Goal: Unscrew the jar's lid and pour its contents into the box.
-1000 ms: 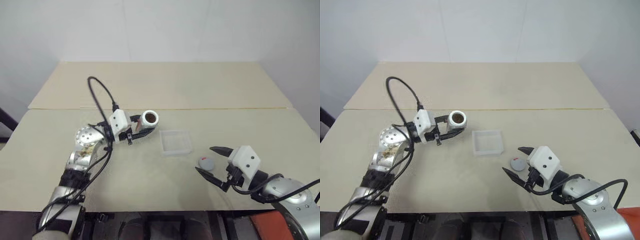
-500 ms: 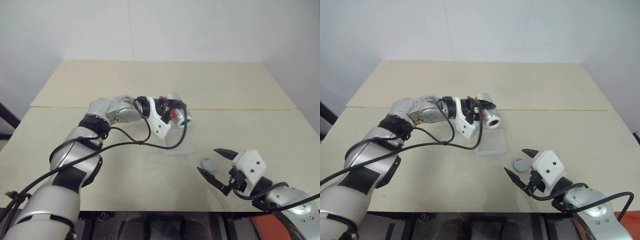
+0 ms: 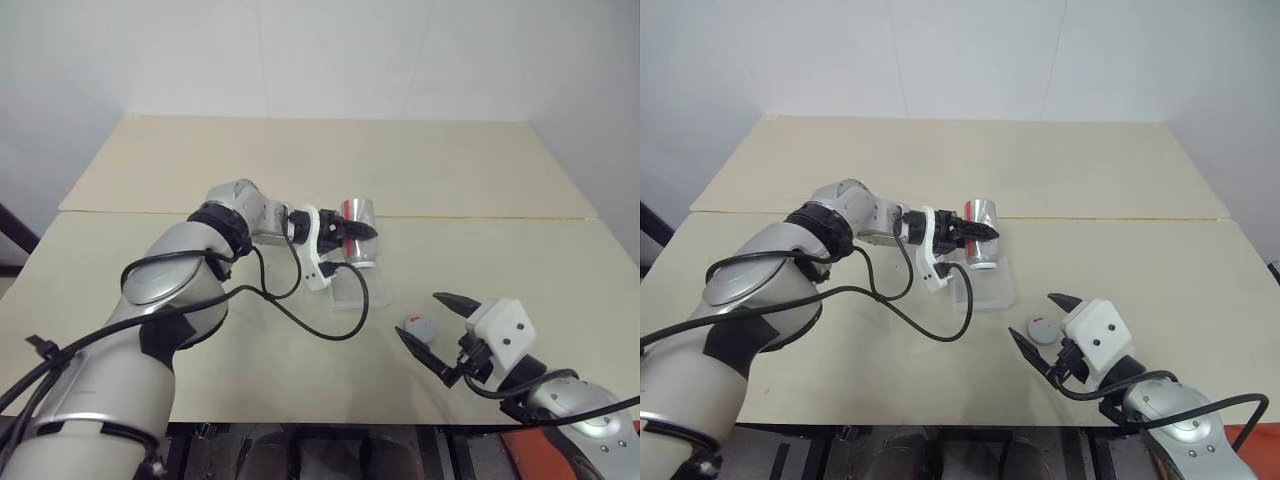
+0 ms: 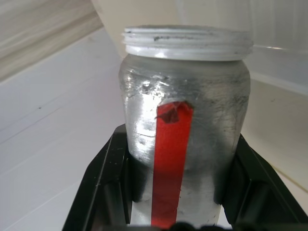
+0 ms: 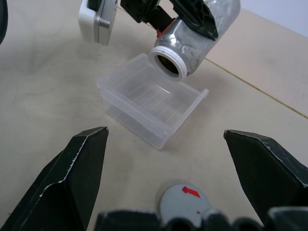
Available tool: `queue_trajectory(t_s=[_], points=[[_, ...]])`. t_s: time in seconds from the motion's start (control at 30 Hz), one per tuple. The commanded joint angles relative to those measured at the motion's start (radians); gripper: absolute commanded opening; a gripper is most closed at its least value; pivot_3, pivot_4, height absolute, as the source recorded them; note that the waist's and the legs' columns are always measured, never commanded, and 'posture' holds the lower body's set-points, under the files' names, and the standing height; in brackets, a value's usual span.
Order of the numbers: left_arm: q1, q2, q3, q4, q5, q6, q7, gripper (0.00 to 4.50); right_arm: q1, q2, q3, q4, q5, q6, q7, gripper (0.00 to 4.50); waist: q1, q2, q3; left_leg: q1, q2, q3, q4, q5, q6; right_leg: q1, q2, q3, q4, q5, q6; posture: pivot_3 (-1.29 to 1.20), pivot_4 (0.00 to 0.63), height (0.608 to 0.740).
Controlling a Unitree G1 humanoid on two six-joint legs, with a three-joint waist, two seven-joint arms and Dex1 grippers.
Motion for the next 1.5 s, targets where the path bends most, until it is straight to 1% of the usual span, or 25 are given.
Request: queue_trajectory(t_s=[0.03, 0.1, 0.17, 0.23, 0.27, 0.3, 0.33, 0.37, 0.4, 0.47, 0.6, 0.63, 0.67, 0.73, 0.8, 0.87, 0.9, 0.93, 0.97, 1.0, 1.1, 1.2, 1.3, 1.37, 1.5], points=[[-0.028, 0.006, 0.051, 0.043, -0.088, -0.045, -0.035, 1.96, -0.009, -0.008, 0.001, -0.017, -0.018, -0.012, -0.002, 4.49, 0.000, 0.000, 0.000, 0.000, 0.000, 0.000, 0.000, 0.000, 0.000, 0.000, 0.000, 0.000, 0.000, 0.000, 0.000, 0.00, 0.150, 0.740], [0.010, 0.006, 0.165, 0.105, -0.250, -0.155, -0.209, 1.96, -0.011, -0.008, 0.002, -0.008, -0.027, -0.018, 0.001, 4.49, -0.002, 0.000, 0.000, 0.000, 0.000, 0.000, 0.000, 0.000, 0.000, 0.000, 0.000, 0.000, 0.000, 0.000, 0.000, 0.00, 0.150, 0.740], [0.033, 0.023, 0.211, 0.118, -0.321, -0.212, -0.308, 1.96, -0.012, -0.006, 0.001, -0.003, -0.029, -0.019, 0.003, 4.49, -0.003, 0.000, 0.000, 0.001, 0.002, 0.000, 0.001, 0.000, 0.000, 0.000, 0.000, 0.000, 0.001, 0.000, 0.000, 0.00, 0.150, 0.740], [0.106, 0.010, 0.406, 0.191, -0.564, -0.251, -0.631, 1.96, -0.008, -0.001, -0.004, 0.001, -0.025, -0.023, 0.007, 4.49, -0.007, 0.001, -0.001, 0.001, 0.001, 0.001, 0.001, 0.000, -0.001, 0.000, 0.000, 0.000, 0.001, 0.000, 0.000, 0.00, 0.150, 0.740], [0.162, -0.029, 0.595, 0.212, -0.793, -0.189, -0.937, 1.96, -0.007, 0.003, -0.006, 0.004, -0.021, -0.025, 0.009, 4.49, -0.011, 0.001, -0.001, 0.002, 0.001, 0.002, 0.001, 0.001, -0.001, 0.000, 0.000, 0.000, 0.002, 0.000, 0.000, 0.00, 0.150, 0.740], [0.213, -0.062, 0.740, 0.201, -0.988, -0.119, -1.174, 1.96, -0.005, 0.005, -0.008, 0.007, -0.020, -0.028, 0.011, 4.49, -0.014, 0.002, -0.001, 0.002, 0.001, 0.002, 0.002, 0.001, -0.001, 0.000, 0.000, 0.000, 0.003, 0.000, 0.000, 0.00, 0.150, 0.740], [0.249, -0.083, 0.830, 0.166, -1.120, -0.052, -1.339, 1.96, -0.002, 0.005, -0.011, 0.010, -0.019, -0.032, 0.014, 4.49, -0.014, 0.002, -0.001, 0.002, 0.002, 0.003, 0.002, 0.001, -0.002, 0.001, 0.000, 0.000, 0.004, 0.000, 0.000, 0.00, 0.150, 0.740], [0.288, -0.107, 0.931, 0.104, -1.270, 0.089, -1.497, 1.96, -0.005, 0.006, -0.010, 0.016, -0.020, -0.034, 0.015, 4.49, -0.016, 0.002, -0.001, 0.002, 0.003, 0.003, 0.004, 0.001, -0.002, 0.000, 0.000, -0.001, 0.005, 0.000, 0.000, 0.00, 0.150, 0.740], [0.319, -0.117, 0.988, 0.042, -1.364, 0.202, -1.583, 1.96, -0.011, 0.006, -0.009, 0.023, -0.020, -0.035, 0.017, 4.49, -0.020, 0.002, -0.001, 0.002, 0.003, 0.003, 0.005, 0.001, -0.002, 0.000, 0.000, -0.001, 0.005, 0.000, 0.000, 0.00, 0.150, 0.740], [0.372, -0.122, 1.046, -0.072, -1.465, 0.359, -1.686, 1.96, -0.018, 0.005, -0.008, 0.034, -0.022, -0.038, 0.020, 4.49, -0.029, 0.002, -0.001, 0.002, 0.003, 0.003, 0.007, 0.001, -0.002, 0.001, 0.000, -0.001, 0.006, 0.000, 0.000, 0.00, 0.150, 0.740], [0.468, -0.084, 1.026, -0.238, -1.451, 0.402, -1.687, 1.96, -0.048, 0.001, 0.008, 0.063, -0.028, -0.048, 0.032, 4.49, -0.045, 0.002, -0.001, 0.004, 0.001, 0.002, 0.006, 0.002, -0.002, 0.002, 0.000, 0.002, 0.008, 0.000, 0.000, 0.00, 0.150, 0.740], [0.479, -0.080, 1.023, -0.266, -1.448, 0.416, -1.681, 1.96, -0.052, 0.000, 0.010, 0.069, -0.029, -0.051, 0.037, 4.49, -0.045, 0.002, -0.001, 0.006, 0.001, 0.002, 0.006, 0.002, -0.002, 0.003, 0.000, 0.002, 0.007, 0.000, 0.000, 0.00, 0.150, 0.740], [0.481, -0.070, 1.012, -0.279, -1.423, 0.388, -1.656, 1.96, -0.057, -0.002, 0.013, 0.075, -0.031, -0.053, 0.040, 4.49, -0.043, 0.002, -0.001, 0.006, 0.000, 0.001, 0.005, 0.001, -0.002, 0.004, 0.000, 0.003, 0.008, 0.000, 0.000, 0.00, 0.150, 0.740], [0.462, -0.042, 0.967, -0.278, -1.317, 0.257, -1.554, 1.96, -0.064, -0.004, 0.016, 0.082, -0.033, -0.055, 0.045, 4.49, -0.040, 0.002, -0.001, 0.007, 0.000, 0.001, 0.005, 0.001, -0.002, 0.004, 0.000, 0.002, 0.007, 0.000, -0.001, 0.00, 0.150, 0.740], [0.415, 0.003, 0.890, -0.266, -1.142, 0.099, -1.387, 1.96, -0.066, -0.004, 0.014, 0.086, -0.036, -0.056, 0.047, 4.49, -0.032, 0.002, -0.001, 0.007, 0.000, 0.001, 0.005, 0.001, -0.001, 0.005, 0.000, 0.002, 0.007, 0.000, -0.001, 0.00, 0.150, 0.740], [0.338, 0.089, 0.731, -0.287, -0.807, -0.029, -1.074, 1.96, -0.065, -0.002, 0.014, 0.089, -0.039, -0.058, 0.048, 4.49, -0.022, 0.001, -0.001, 0.006, 0.000, 0.000, 0.005, 0.001, -0.001, 0.004, 0.000, 0.002, 0.006, 0.001, -0.001, 0.00, 0.150, 0.740], [0.296, 0.110, 0.665, -0.282, -0.686, -0.064, -0.941, 1.96, -0.066, 0.000, 0.016, 0.089, -0.041, -0.056, 0.045, 4.49, -0.017, 0.001, -0.001, 0.006, 0.000, 0.000, 0.004, 0.001, -0.001, 0.004, 0.000, 0.002, 0.005, 0.001, -0.001, 0.00, 0.150, 0.740], [0.259, 0.118, 0.608, -0.272, -0.591, -0.077, -0.814, 1.96, -0.066, 0.003, 0.018, 0.089, -0.042, -0.056, 0.043, 4.49, -0.012, 0.001, -0.001, 0.005, -0.001, 0.000, 0.004, 0.001, -0.001, 0.004, 0.000, 0.001, 0.004, 0.001, -0.001, 0.00, 0.150, 0.740], [0.230, 0.120, 0.565, -0.253, -0.529, -0.083, -0.714, 1.96, -0.069, 0.005, 0.021, 0.089, -0.043, -0.054, 0.041, 4.49, -0.004, 0.001, -0.001, 0.005, -0.001, -0.001, 0.003, 0.001, -0.001, 0.005, 0.000, 0.002, 0.003, 0.001, -0.001, 0.00, 0.150, 0.740], [0.187, 0.130, 0.471, -0.255, -0.398, -0.055, -0.553, 1.96, -0.071, 0.009, 0.027, 0.089, -0.047, -0.054, 0.038, 4.49, 0.002, 0.001, -0.001, 0.005, -0.001, -0.001, 0.003, 0.000, -0.001, 0.006, 0.000, 0.001, 0.002, 0.001, 0.000, 0.00, 0.150, 0.740], [0.090, 0.110, 0.254, -0.205, -0.147, -0.003, -0.235, 1.96, -0.069, 0.022, 0.041, 0.082, -0.059, -0.053, 0.027, 4.49, 0.008, 0.001, -0.001, 0.005, -0.002, -0.002, 0.002, 0.000, 0.001, 0.007, 0.000, 0.001, 0.000, 0.001, 0.001, 0.00, 0.150, 0.740], [0.031, 0.078, 0.109, -0.133, -0.015, 0.047, -0.011, 1.96, -0.057, 0.035, 0.041, 0.070, -0.067, -0.052, 0.015, 4.49, 0.004, 0.001, -0.001, 0.003, -0.002, -0.001, 0.002, -0.001, 0.001, 0.004, 0.000, 0.001, 0.000, 0.001, 0.001, 0.00, 0.150, 0.740], [-0.006, 0.036, -0.002, -0.055, 0.070, 0.104, 0.131, 1.96, -0.032, 0.046, 0.033, 0.050, -0.070, -0.048, 0.003, 4.49, 0.000, 0.001, -0.001, -0.001, -0.001, -0.001, 0.002, 0.000, 0.000, 0.000, 0.000, 0.001, 0.001, 0.001, 0.001, 0.00, 0.150, 0.740], [-0.030, 0.008, -0.035, -0.016, 0.086, 0.132, 0.192, 1.96, -0.012, 0.053, 0.029, 0.036, -0.072, -0.048, -0.007, 4.49, 0.000, 0.000, -0.001, -0.001, -0.001, 0.000, 0.001, 0.001, -0.001, -0.001, 0.000, 0.000, 0.001, 0.001, 0.001, 0.00, 0.150, 0.740], [-0.063, -0.027, -0.062, 0.034, 0.076, 0.163, 0.250, 1.96, 0.007, 0.063, 0.031, 0.024, -0.075, -0.048, -0.018, 4.49, 0.001, 0.000, 0.000, 0.000, -0.001, -0.001, 0.002, 0.001, -0.001, 0.000, 0.000, 0.000, 0.001, 0.001, 0.001, 0.00, 0.150, 0.740]])
